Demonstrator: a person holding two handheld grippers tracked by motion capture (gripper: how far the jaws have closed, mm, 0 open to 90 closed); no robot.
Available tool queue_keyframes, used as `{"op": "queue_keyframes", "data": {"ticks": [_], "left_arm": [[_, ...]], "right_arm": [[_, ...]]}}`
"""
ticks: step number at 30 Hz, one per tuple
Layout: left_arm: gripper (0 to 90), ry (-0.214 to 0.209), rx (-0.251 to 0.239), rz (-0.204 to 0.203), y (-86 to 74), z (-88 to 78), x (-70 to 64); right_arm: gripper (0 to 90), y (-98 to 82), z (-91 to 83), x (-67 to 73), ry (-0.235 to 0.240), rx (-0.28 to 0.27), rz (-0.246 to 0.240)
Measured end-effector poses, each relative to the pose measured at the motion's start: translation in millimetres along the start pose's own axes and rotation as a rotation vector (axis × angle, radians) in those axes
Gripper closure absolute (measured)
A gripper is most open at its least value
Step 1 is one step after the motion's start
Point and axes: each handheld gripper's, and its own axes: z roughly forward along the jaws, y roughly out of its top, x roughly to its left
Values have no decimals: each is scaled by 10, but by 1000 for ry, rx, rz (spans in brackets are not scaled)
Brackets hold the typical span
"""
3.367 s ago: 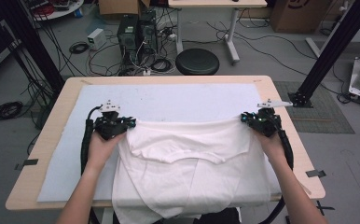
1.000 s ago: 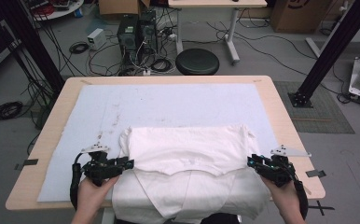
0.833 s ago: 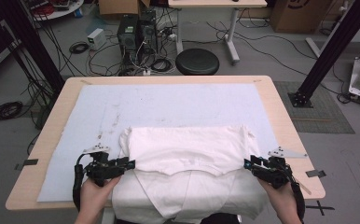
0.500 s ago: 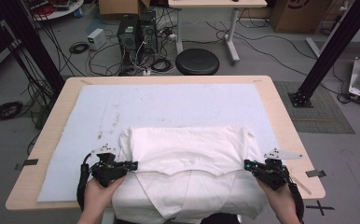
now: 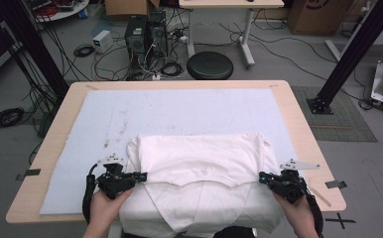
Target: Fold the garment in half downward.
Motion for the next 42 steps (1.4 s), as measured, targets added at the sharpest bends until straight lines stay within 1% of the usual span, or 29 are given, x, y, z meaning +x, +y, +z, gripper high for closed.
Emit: {"op": "queue_keyframes", "data": {"ticks": [3,5,9,11,14,15,17,19,21,22,24,25,26,27,29,31,32,33,34,35,36,37,38,39,40,41,42], "left_arm": [[843,-31,-8,2,21,-76,-20],[844,-67,-30,-8,44,-176,-53],[845,-100,-36,5,55,-333,-146],[844,-116,-35,7,17,-402,-198],[844,-136,-23,6,-102,-476,-271],[844,-138,-10,7,-162,-495,-301],[844,-133,5,13,-234,-502,-337],[843,-107,37,34,-325,-486,-372],[836,-72,63,51,-384,-448,-384],[804,-51,71,56,-400,-428,-385],[682,-5,74,66,-380,-413,-368],[652,26,65,80,-334,-416,-353],[595,55,50,84,-280,-421,-339],[569,75,34,88,-236,-425,-327],[551,118,-1,113,-98,-431,-281],[534,159,-25,123,66,-410,-212],[533,180,-34,146,138,-388,-176],[527,196,-46,159,189,-370,-142],[516,219,-69,160,270,-333,-81],[497,229,-84,163,333,-293,-26],[486,236,-92,173,391,-252,32],[486,238,-102,170,428,-217,75],[481,245,-119,161,483,-155,145],[462,261,-122,158,512,-113,180],[460,279,-117,159,548,-63,226],[459,289,-115,163,580,-22,268],[449,296,-119,166,606,21,299]], "right_arm": [[881,37,-124,19,16,-37,-8],[881,46,-204,30,33,-49,-4],[881,-2,-395,106,66,-62,-12],[880,-55,-462,139,75,-66,-20],[880,-164,-559,193,82,-62,-21],[880,-202,-586,207,86,-60,-21],[879,-275,-628,236,84,-55,-27],[878,-340,-641,255,70,-48,-41],[870,-391,-625,266,63,-29,-50],[853,-410,-613,271,57,-20,-58],[754,-418,-595,266,34,-10,-68],[754,-400,-593,247,21,-19,-73],[753,-357,-598,218,7,-29,-78],[753,-310,-601,192,-17,-39,-84],[747,-206,-581,127,-53,-59,-98],[745,-65,-531,40,-93,-72,-104],[729,30,-485,-27,-115,-86,-108],[722,108,-440,-84,-132,-92,-108],[708,167,-401,-134,-133,-96,-98],[678,259,-331,-216,-135,-104,-82],[666,332,-267,-280,-147,-107,-82],[636,401,-201,-343,-151,-111,-67],[613,449,-151,-385,-156,-116,-59],[592,523,-62,-442,-161,-117,-46],[572,567,-6,-479,-156,-112,-33],[542,620,68,-514,-160,-104,-14],[528,665,139,-540,-170,-103,-8]]}}
